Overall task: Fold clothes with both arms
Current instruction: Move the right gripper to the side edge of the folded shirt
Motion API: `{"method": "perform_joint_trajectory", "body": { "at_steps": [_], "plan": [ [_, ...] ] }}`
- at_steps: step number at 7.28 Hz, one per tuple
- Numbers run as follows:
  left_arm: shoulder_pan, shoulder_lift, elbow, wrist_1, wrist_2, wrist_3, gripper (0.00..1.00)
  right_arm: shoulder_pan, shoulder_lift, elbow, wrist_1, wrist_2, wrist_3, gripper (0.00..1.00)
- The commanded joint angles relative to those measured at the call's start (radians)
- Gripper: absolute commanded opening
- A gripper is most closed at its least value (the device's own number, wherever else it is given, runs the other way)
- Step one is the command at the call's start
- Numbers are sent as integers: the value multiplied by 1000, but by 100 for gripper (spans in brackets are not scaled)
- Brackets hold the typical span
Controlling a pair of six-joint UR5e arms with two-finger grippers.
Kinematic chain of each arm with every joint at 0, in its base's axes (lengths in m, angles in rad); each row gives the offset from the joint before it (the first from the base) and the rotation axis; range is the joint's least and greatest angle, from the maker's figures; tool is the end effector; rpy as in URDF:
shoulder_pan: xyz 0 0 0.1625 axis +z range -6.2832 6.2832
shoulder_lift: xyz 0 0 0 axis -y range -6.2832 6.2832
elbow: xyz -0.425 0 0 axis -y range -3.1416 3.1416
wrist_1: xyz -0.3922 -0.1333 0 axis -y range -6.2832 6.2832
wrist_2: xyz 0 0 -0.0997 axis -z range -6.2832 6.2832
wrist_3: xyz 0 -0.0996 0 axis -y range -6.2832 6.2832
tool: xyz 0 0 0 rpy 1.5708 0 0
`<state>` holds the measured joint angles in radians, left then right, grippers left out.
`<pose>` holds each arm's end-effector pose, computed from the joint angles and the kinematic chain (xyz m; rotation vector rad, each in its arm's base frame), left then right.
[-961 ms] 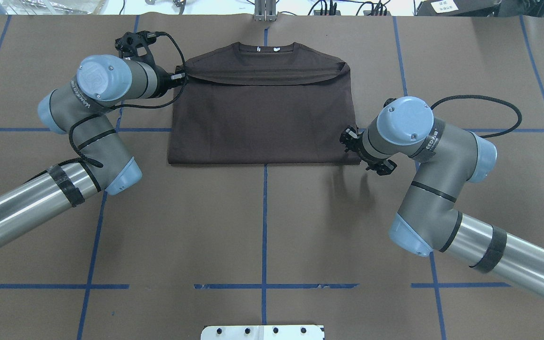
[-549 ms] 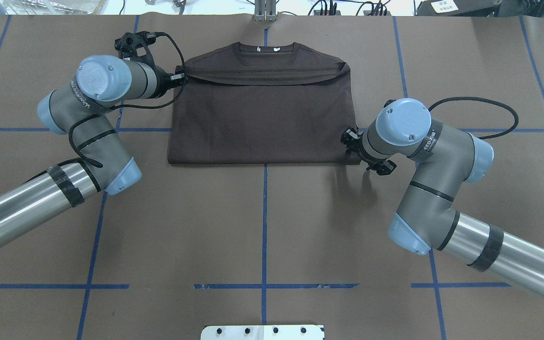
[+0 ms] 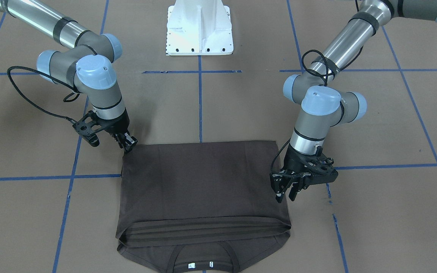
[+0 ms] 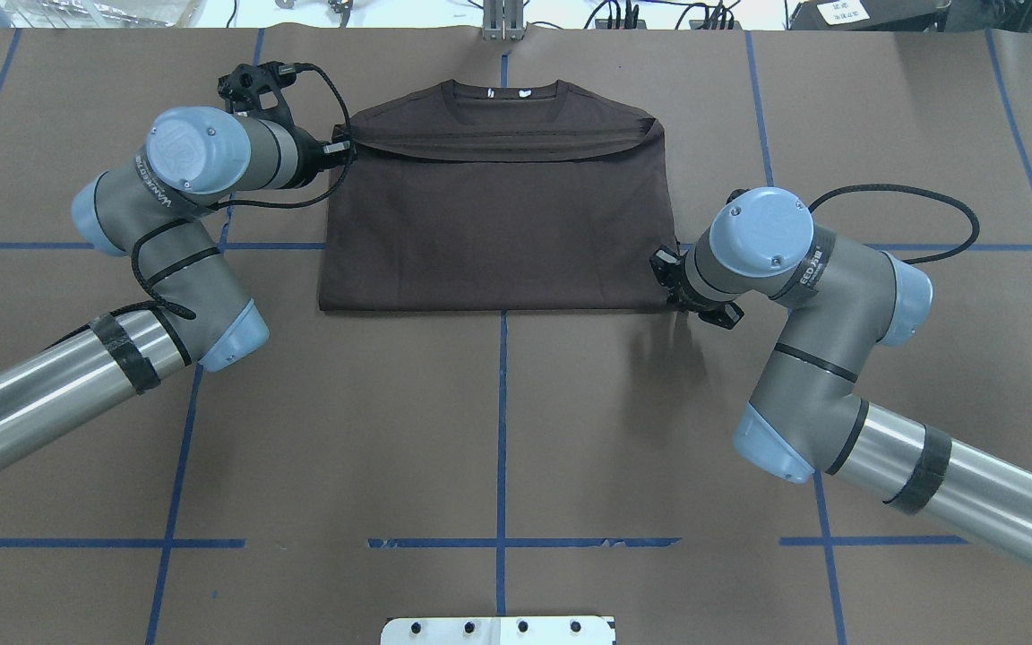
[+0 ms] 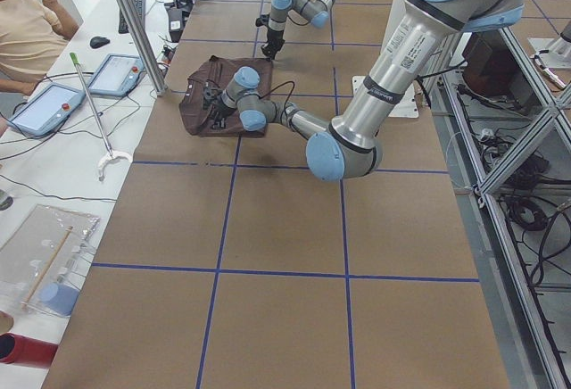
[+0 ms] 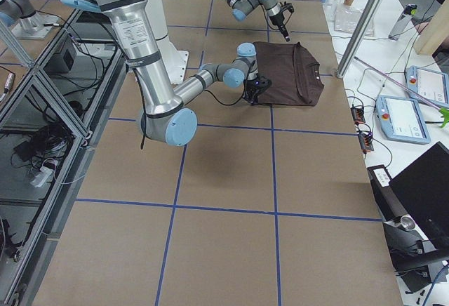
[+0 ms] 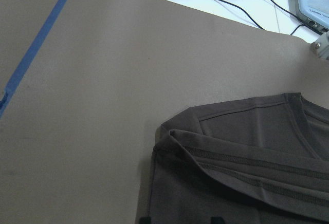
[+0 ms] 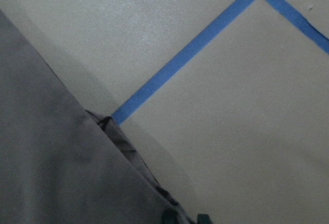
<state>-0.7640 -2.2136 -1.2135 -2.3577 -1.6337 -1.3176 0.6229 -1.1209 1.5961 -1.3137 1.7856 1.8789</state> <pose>0.4653 -0.6217 0.3522 0.4765 0.9723 -0.4267 -0.4810 -0.4835 0.3715 -0.0908 -0.7745 0.8064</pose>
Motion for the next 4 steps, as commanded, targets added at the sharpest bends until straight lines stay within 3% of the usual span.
{"method": "perform_joint_trajectory", "body": {
  "at_steps": [1,3,4],
  "plan": [
    [2,0,0,0,0,0,50,0,9,-2,2,0,6,0],
    [0,0,-3,0,0,-2,50,5,-6,78,-8,12,6,0],
    [0,-1,-5,0,-1,-3,50,-29,-86,216,-33,46,11,0]
  ]
}}
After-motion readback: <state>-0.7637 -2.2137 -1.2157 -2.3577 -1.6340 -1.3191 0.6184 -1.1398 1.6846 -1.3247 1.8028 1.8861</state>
